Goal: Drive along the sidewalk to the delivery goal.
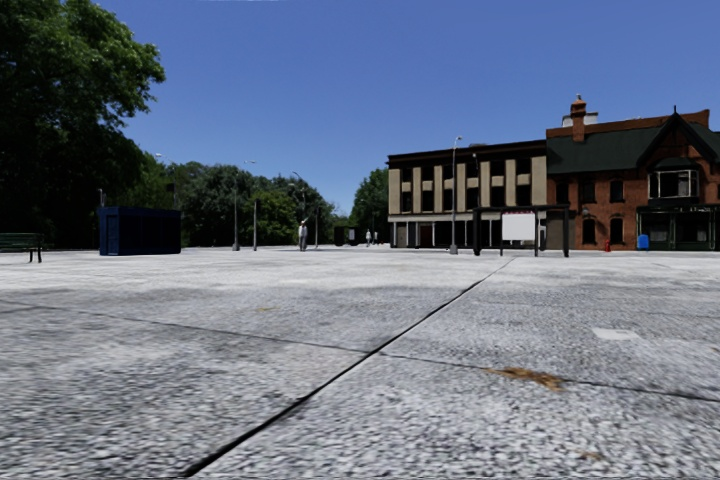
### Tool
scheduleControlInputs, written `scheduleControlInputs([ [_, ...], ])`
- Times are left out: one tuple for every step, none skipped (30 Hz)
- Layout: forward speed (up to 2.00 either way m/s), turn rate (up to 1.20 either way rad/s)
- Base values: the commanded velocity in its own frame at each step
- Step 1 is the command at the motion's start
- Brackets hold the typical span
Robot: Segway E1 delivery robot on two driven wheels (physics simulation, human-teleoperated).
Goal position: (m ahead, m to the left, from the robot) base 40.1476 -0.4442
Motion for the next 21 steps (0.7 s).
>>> scheduleControlInputs([
  [2.00,0.42],
  [2.00,0.42],
  [2.00,0.42],
  [2.00,0.42],
  [2.00,0.42],
  [2.00,0.42],
  [2.00,0.42],
  [2.00,0.42],
  [2.00,0.42],
  [2.00,0.42],
  [2.00,0.38],
  [2.00,0.38],
  [2.00,0.26],
  [2.00,0.19],
  [2.00,0.19],
  [2.00,0.16],
  [2.00,0.14],
  [2.00,0.14],
  [2.00,0.14],
  [2.00,0.14],
  [2.00,0.14],
])
